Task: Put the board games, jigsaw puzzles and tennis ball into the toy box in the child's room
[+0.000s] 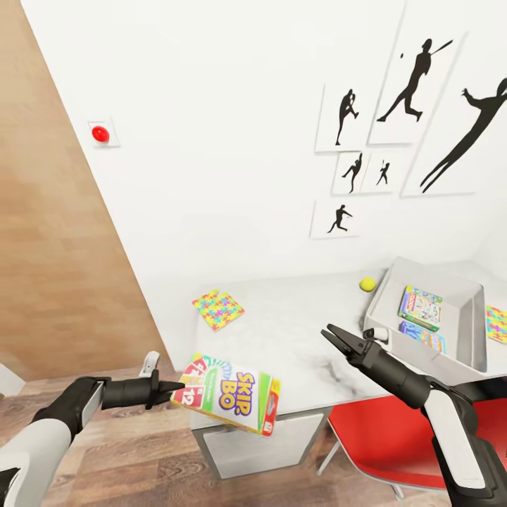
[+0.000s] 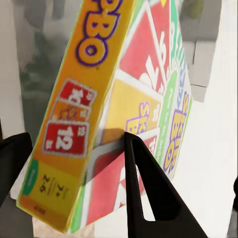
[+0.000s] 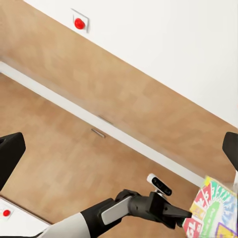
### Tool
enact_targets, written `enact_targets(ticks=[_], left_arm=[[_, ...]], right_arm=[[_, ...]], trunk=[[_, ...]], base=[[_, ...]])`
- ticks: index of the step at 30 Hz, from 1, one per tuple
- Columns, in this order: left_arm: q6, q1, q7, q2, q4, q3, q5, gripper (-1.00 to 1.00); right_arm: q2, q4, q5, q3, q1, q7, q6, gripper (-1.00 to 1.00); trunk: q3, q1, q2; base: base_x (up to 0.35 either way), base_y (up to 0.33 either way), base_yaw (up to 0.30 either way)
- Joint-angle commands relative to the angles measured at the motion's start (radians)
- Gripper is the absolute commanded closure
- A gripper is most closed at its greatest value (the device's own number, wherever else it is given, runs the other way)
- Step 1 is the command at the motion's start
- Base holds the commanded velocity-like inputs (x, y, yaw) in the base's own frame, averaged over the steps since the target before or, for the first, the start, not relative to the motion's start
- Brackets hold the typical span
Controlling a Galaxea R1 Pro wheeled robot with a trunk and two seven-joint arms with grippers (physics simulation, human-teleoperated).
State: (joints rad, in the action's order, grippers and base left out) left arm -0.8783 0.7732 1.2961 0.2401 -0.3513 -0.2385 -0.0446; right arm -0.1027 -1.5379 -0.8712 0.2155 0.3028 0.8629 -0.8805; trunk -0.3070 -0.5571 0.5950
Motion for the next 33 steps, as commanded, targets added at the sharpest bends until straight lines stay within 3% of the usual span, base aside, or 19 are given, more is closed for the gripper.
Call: enact_targets(ticks=[1, 7, 12, 18, 33], left_arm=[[-0.005, 0.002, 0.029, 0.001, -0.001, -0.004, -0.011, 1.00], [-0.016, 0.019, 0.070, -0.027, -0.030, -0.022, 0.014, 1.00], [-0.015, 0.028, 0.065, -0.026, -0.023, -0.025, 0.013, 1.00], [-0.014, 0.035, 0.098, -0.025, -0.028, -0.043, 0.041, 1.00], [-0.012, 0.037, 0.110, -0.025, -0.032, -0.048, 0.049, 1.00]], right_arm=[[0.000, 0.002, -0.001, 0.002, 0.001, 0.001, -0.005, -1.00], [0.014, 0.021, 0.026, 0.024, 0.000, -0.025, 0.005, -1.00], [0.013, 0.021, 0.026, 0.017, 0.006, -0.035, -0.002, -1.00], [0.002, 0.025, 0.042, 0.021, 0.008, -0.053, 0.008, -1.00], [-0.002, 0.025, 0.046, 0.024, 0.009, -0.056, 0.011, -1.00]], trunk=[[0.002, 0.004, -0.006], [0.005, 0.007, -0.013], [0.005, 0.007, -0.013], [0.005, 0.007, -0.013], [0.052, 0.065, -0.118]], base=[[0.000, 0.000, 0.000], [0.000, 0.000, 0.000], [0.000, 0.000, 0.000], [0.000, 0.000, 0.000], [0.000, 0.000, 0.000]])
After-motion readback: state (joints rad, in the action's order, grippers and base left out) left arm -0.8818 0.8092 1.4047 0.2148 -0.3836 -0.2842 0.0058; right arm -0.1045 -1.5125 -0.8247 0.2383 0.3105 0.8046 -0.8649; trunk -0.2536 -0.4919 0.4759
